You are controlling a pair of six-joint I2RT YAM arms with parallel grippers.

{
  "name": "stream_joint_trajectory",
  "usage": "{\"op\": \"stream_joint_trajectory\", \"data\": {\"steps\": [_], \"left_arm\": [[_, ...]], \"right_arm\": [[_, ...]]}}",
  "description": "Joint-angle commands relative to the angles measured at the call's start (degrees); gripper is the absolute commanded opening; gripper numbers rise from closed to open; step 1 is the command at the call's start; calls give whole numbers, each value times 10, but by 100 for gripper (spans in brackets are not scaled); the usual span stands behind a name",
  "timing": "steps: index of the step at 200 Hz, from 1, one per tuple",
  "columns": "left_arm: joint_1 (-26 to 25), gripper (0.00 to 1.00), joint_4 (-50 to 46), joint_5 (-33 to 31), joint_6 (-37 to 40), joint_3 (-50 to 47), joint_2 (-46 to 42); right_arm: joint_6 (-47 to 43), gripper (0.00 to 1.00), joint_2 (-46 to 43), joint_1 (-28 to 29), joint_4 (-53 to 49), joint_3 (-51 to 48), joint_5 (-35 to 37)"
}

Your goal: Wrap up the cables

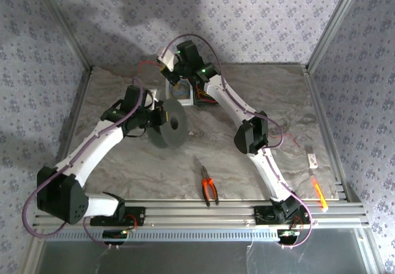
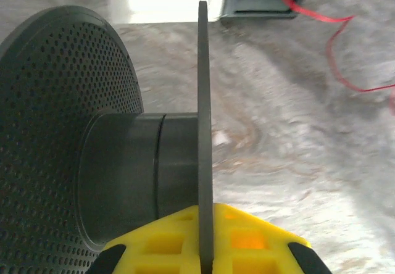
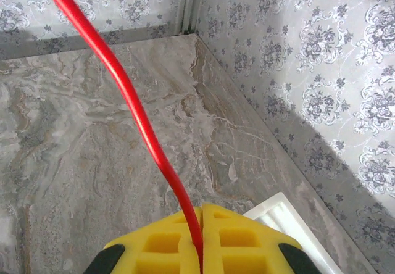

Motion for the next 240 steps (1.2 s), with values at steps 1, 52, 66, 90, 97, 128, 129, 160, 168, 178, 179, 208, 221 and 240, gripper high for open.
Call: {"op": "stream_joint_trajectory", "data": {"steps": [1, 52, 66, 90, 97, 128, 129, 160, 168, 178, 179, 208, 221, 240], "left_arm": [[-3, 0, -85, -81, 39, 32, -18], [-29, 0, -100, -188, 31, 56, 5], [-32, 0, -95, -207, 25, 60, 10], [-33, 0, -91, -219, 19, 62, 26], [-33, 0, -89, -221, 18, 62, 30], [-33, 0, -79, -216, 8, 63, 45], [-33, 0, -79, -217, 7, 63, 45], [-33, 0, -67, -213, 0, 56, 47], [-33, 0, -61, -208, 0, 51, 45], [-33, 0, -59, -202, 0, 48, 43], [-33, 0, -59, -202, 0, 47, 43], [-33, 2, -68, -194, 5, 54, 47], [-33, 12, -63, -183, 10, 56, 43], [-33, 21, -73, -183, 17, 66, 40]], "right_arm": [[-4, 0, -25, 2, 0, 0, 0], [-8, 0, -25, 4, -5, -3, 2], [-9, 0, -25, 4, -6, -5, 3], [-10, 0, -24, 5, -6, -8, 4], [-11, 0, -24, 4, -6, -9, 4], [-12, 0, -24, 5, -5, -14, 1], [-11, 0, -24, 5, -5, -14, 1], [-11, 0, -24, 6, -9, -17, -1], [-12, 0, -24, 6, -10, -17, -2], [-14, 0, -24, 6, -12, -18, -1], [-14, 0, -24, 6, -12, -18, -1], [-18, 0, -24, 5, -12, -20, 0], [-24, 0, -25, 4, -11, -20, 1], [-37, 0, -27, 3, -12, -20, 5]]}}
